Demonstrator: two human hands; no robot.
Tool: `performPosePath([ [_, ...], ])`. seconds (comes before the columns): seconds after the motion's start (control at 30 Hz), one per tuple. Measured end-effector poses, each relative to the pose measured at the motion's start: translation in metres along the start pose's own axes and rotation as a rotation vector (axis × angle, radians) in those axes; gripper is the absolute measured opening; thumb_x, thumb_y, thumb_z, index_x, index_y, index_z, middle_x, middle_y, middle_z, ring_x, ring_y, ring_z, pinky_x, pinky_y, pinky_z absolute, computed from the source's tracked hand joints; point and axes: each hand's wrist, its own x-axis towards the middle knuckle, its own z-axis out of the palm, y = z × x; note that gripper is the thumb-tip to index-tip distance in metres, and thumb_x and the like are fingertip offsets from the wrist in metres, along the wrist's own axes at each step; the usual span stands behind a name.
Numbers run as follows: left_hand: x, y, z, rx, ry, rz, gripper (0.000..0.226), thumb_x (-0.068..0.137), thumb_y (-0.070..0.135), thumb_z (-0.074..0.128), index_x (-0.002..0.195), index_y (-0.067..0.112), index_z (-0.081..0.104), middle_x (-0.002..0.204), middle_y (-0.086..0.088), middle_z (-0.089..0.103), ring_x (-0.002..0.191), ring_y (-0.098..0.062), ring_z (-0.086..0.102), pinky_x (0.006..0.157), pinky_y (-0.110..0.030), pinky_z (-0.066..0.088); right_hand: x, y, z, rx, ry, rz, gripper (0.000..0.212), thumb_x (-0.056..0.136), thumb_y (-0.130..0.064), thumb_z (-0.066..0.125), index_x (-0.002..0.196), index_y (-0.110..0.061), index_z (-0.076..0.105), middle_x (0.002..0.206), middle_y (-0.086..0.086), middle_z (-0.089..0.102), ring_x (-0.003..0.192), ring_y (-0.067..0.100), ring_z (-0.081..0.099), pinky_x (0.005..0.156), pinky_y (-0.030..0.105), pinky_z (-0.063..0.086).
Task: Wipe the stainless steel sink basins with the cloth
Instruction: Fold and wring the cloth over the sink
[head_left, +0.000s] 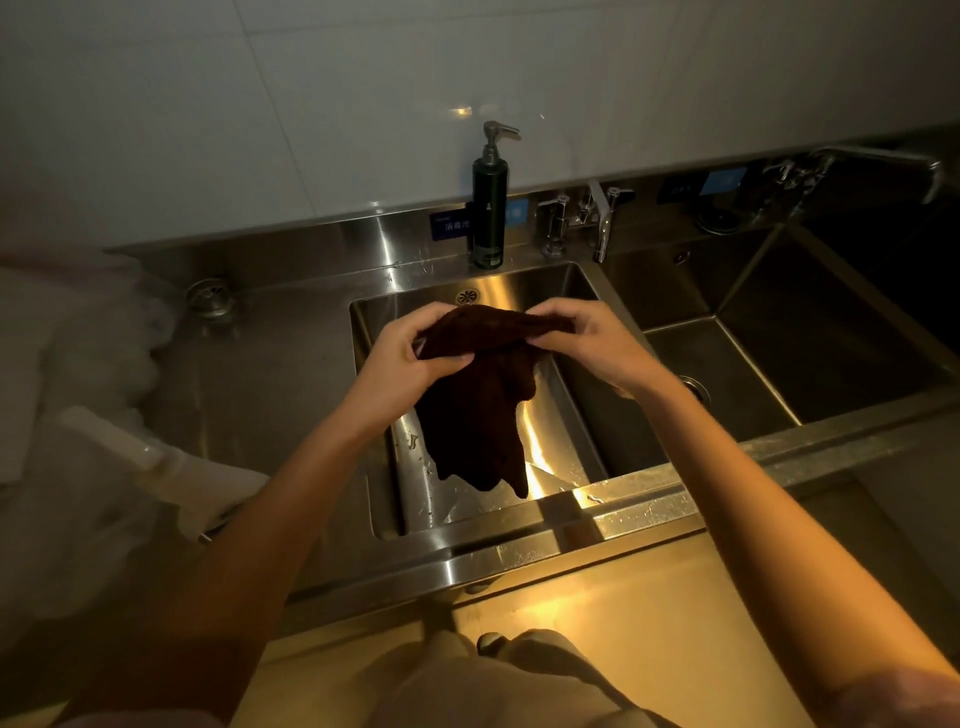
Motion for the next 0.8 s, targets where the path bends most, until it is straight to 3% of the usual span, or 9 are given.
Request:
performPosePath([
  [0.13, -0.004, -0.010, -0.004, 0.021, 0.007, -0.051, 0.031, 0.086, 0.009, 0.067, 0.111, 0.027, 0.063, 0.104, 0.015, 0.067, 0.104, -0.003, 0.062, 0.083, -0.019, 0.052, 0.002, -0.025, -0.015, -0.227, -0.030, -0.078, 0.014, 0.088, -0.012, 0.063, 0.100, -0.018, 0.065, 0.096, -0.005, 0.065, 0.093, 0.009, 0.063, 0.085, 0.026, 0.050],
  [0.23, -0.006, -0.011, -0.006, 0.121, 0.055, -0.067, 0.047, 0.081, 0.020, 0.074, 0.123, 0.029, 0.055, 0.111, 0.014, 0.062, 0.107, 0.000, 0.060, 0.091, -0.024, 0.053, 0.005, -0.042, -0.007, -0.338, -0.094, -0.117, 0.013, 0.089, -0.014, 0.063, 0.098, -0.024, 0.064, 0.094, -0.007, 0.064, 0.091, 0.011, 0.063, 0.082, 0.031, 0.050],
  [0.33, -0.005, -0.006, -0.007, 0.393, 0.105, 0.138, 0.057, 0.078, 0.022, 0.077, 0.126, 0.037, 0.049, 0.121, 0.012, 0.056, 0.115, 0.001, 0.053, 0.094, -0.019, 0.048, 0.009, -0.052, 0.000, -0.396, -0.113, -0.149, 0.013, 0.090, -0.016, 0.062, 0.099, -0.025, 0.065, 0.095, -0.007, 0.066, 0.094, 0.009, 0.063, 0.086, 0.037, 0.052],
  [0.47, -0.005, -0.004, -0.011, 0.605, 0.121, 0.345, 0.028, 0.078, 0.017, 0.078, 0.100, 0.017, 0.060, 0.110, 0.002, 0.058, 0.103, -0.003, 0.054, 0.087, -0.009, 0.043, 0.012, -0.057, -0.005, -0.455, -0.097, -0.149, 0.015, 0.088, -0.020, 0.064, 0.099, -0.030, 0.064, 0.094, -0.010, 0.066, 0.095, 0.007, 0.063, 0.089, 0.045, 0.051],
  [0.53, -0.003, -0.003, -0.014, 0.641, 0.068, 0.324, 0.023, 0.077, 0.019, 0.078, 0.093, 0.012, 0.064, 0.103, 0.001, 0.061, 0.096, -0.005, 0.056, 0.083, -0.007, 0.042, 0.011, -0.058, -0.011, -0.500, -0.095, -0.144, 0.015, 0.088, -0.024, 0.065, 0.101, -0.031, 0.065, 0.095, -0.008, 0.068, 0.094, 0.013, 0.064, 0.087, 0.049, 0.051],
  [0.67, 0.004, 0.001, -0.019, 0.618, 0.007, 0.217, 0.027, 0.075, 0.020, 0.078, 0.099, 0.013, 0.068, 0.098, 0.005, 0.064, 0.092, -0.008, 0.061, 0.077, -0.016, 0.049, 0.009, -0.053, -0.023, -0.556, -0.090, -0.112, 0.018, 0.086, -0.030, 0.066, 0.104, -0.030, 0.067, 0.097, -0.008, 0.069, 0.094, 0.014, 0.064, 0.085, 0.051, 0.051],
  [0.8, 0.010, 0.004, -0.021, 0.596, 0.043, 0.142, 0.041, 0.074, 0.015, 0.079, 0.113, 0.011, 0.065, 0.088, 0.014, 0.063, 0.080, 0.011, 0.060, 0.076, -0.003, 0.045, 0.005, -0.042, -0.031, -0.541, -0.087, -0.093, 0.018, 0.086, -0.030, 0.065, 0.104, -0.031, 0.068, 0.099, -0.012, 0.069, 0.097, 0.001, 0.063, 0.090, 0.038, 0.053],
])
